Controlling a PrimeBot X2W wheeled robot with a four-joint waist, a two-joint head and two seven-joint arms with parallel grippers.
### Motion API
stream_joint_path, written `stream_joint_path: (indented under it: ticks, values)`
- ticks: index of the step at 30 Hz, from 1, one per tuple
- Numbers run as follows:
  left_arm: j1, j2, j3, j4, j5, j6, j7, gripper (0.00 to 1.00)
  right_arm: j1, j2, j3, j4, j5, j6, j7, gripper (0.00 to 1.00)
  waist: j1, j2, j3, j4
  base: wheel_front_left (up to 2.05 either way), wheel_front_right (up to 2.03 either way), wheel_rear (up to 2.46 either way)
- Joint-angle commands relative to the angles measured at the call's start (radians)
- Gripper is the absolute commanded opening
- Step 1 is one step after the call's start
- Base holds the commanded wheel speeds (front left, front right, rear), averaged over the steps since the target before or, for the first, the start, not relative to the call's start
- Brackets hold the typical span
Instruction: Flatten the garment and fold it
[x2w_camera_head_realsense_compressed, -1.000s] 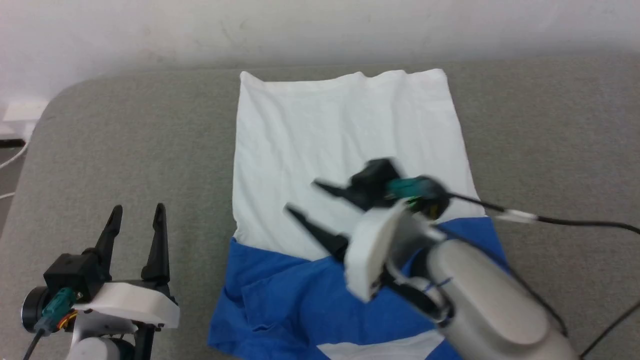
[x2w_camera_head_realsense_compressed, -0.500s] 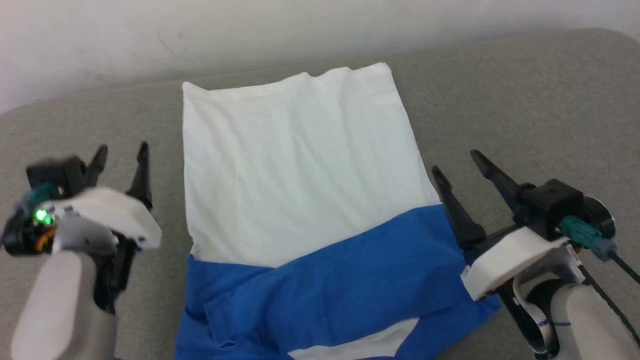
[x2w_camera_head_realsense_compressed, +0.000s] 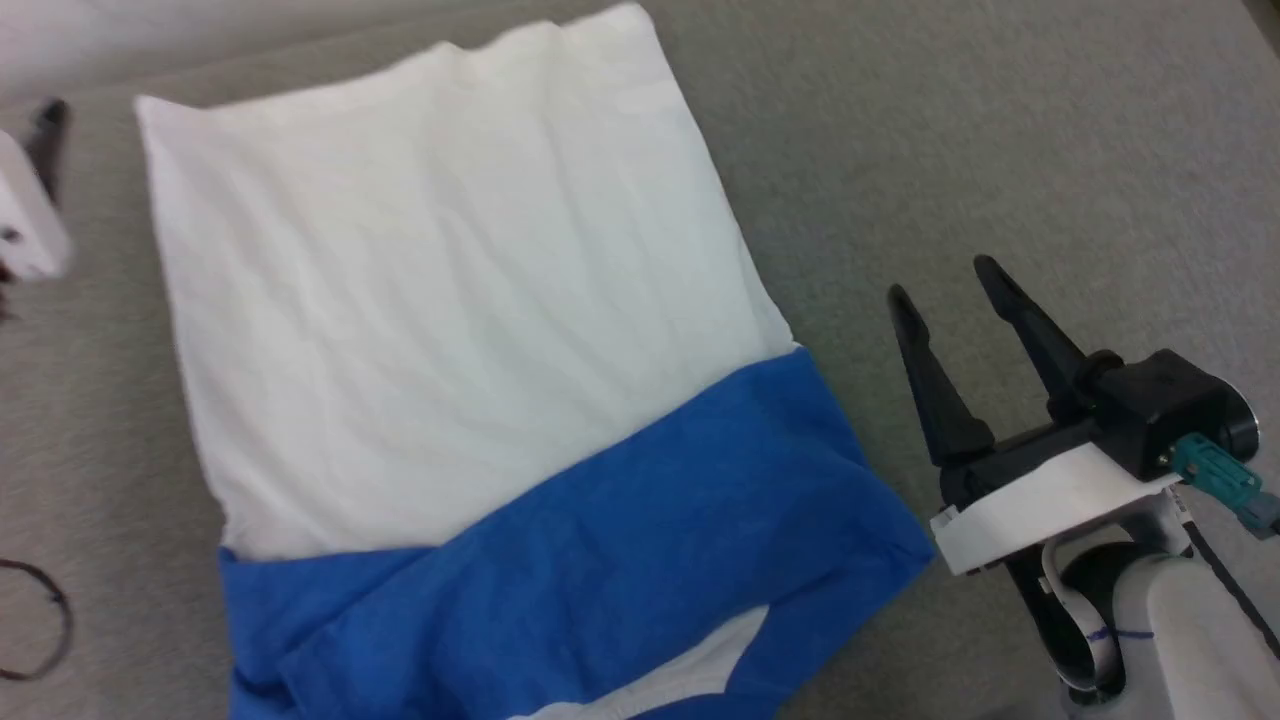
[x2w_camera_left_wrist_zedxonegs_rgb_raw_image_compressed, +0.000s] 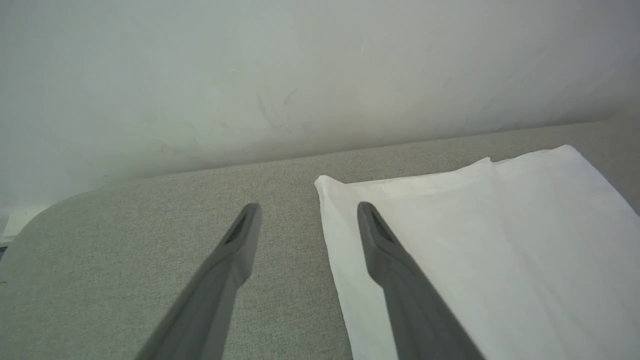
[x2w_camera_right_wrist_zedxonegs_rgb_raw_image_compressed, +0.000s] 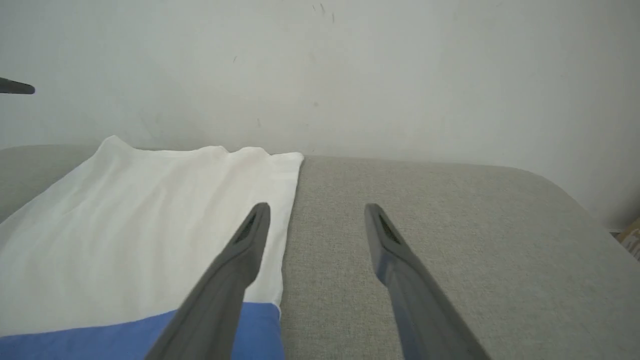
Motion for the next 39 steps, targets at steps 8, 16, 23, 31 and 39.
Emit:
stream_joint_path:
  ticks: [8,16,23,31,39]
  values:
    - [-0.168,0.154,0.004,-0.146,-0.034,0.034,0.406,1.0,-0.052,0.035,0.011,0.018,0.031,-0.001,-0.072,1.0,-0.0002,0.0,0.266,-0.19,0.0,0.0,0.0]
    - [-0.187,0.224,0.015,-0.244,-0.009,0.118,0.599,1.0,-0.08,0.044,0.028,0.044,0.051,-0.001,-0.108,1.0,-0.0002,0.0,0.331,-0.207,0.0,0.0,0.0]
    - [-0.164,0.26,0.027,-0.3,0.018,0.162,0.652,1.0,-0.104,0.046,0.047,0.064,0.065,-0.001,-0.123,1.0,-0.0002,0.0,0.35,-0.21,0.0,0.0,0.0]
    - [-0.135,0.295,0.032,-0.315,0.06,0.166,0.598,0.0,-0.122,0.047,0.055,0.07,0.077,-0.001,-0.13,1.0,-0.0002,0.0,0.367,-0.216,0.0,0.0,0.0]
    - [-0.174,0.228,-0.006,-0.304,0.034,0.137,0.498,0.0,-0.322,0.007,0.096,0.072,0.055,-0.001,-0.085,1.0,-0.0002,0.0,0.361,-0.152,0.0,0.0,0.0]
